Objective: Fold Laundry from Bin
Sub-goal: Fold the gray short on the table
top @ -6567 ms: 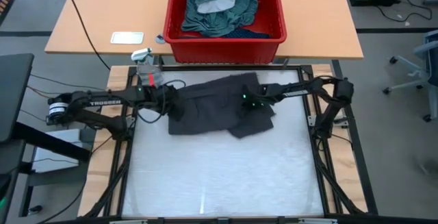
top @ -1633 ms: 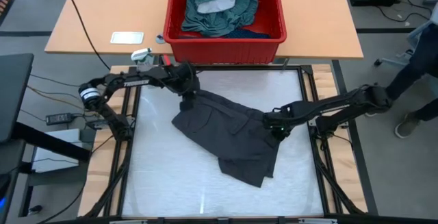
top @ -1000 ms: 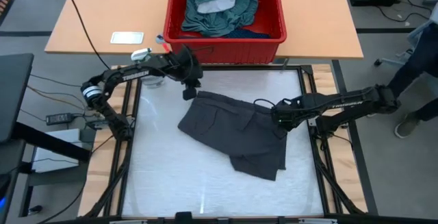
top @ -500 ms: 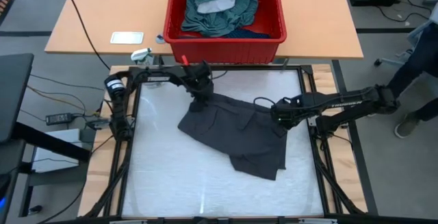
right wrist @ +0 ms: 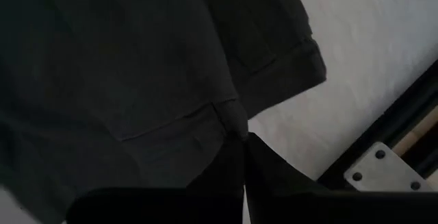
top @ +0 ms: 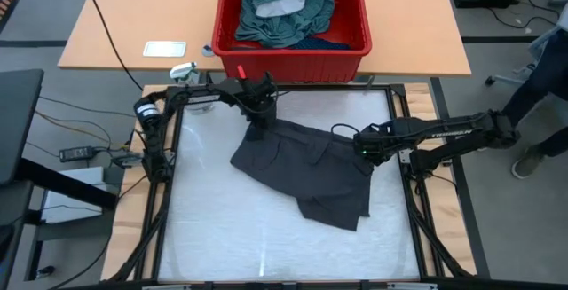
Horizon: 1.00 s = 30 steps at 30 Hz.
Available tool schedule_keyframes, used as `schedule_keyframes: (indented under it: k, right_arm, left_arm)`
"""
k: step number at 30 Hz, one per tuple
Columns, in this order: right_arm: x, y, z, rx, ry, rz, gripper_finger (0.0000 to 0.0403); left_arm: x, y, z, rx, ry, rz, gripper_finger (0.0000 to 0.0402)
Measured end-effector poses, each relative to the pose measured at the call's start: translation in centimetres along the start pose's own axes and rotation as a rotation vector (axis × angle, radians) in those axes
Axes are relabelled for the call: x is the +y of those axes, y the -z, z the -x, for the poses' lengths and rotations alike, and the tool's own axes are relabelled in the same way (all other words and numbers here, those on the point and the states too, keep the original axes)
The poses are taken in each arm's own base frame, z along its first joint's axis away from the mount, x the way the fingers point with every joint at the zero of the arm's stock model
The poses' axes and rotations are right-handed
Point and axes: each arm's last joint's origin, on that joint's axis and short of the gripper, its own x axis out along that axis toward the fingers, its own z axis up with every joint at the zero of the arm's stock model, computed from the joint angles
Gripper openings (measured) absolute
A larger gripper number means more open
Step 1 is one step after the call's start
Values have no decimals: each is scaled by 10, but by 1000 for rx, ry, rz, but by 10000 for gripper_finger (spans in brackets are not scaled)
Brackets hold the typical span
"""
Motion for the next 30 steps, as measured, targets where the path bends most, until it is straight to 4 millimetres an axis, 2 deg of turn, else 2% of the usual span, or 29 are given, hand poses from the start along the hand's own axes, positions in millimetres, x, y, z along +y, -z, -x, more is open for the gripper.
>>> schedule_keyframes:
  k: [2,5,7,11,13,16,18,21,26,30]
  right_arm:
    - [1,-1,14,-87,6,-27,2]
    - [-2,-6,23,-206,55,-63,2]
    - [-8,-11,15,-211,106,-76,2]
    - [-26,-18,-22,-153,253,-177,2]
    - [-36,-19,-43,-128,316,-264,2]
    - [-48,-20,-70,-90,357,-381,2]
    - [-54,-18,-86,-54,360,-446,4]
    - [-57,-19,-100,-15,344,-517,17]
    - [-59,-18,-98,28,386,-521,65]
    - [-55,-24,-79,-16,398,-500,100]
  left_arm:
    - [-5,-8,20,-53,-29,-16,2]
    - [-3,-14,34,-132,-89,-34,1]
    - [5,-13,35,-138,-151,-15,1]
    - [29,-14,33,-228,-235,63,1]
    - [44,-15,22,-263,-275,97,1]
    - [64,-13,-7,-284,-310,136,2]
    - [72,-12,-24,-293,-322,140,9]
    - [77,-11,-38,-278,-331,181,31]
    - [79,-9,-45,-252,-351,280,80]
    - [73,-7,-28,-232,-343,347,117]
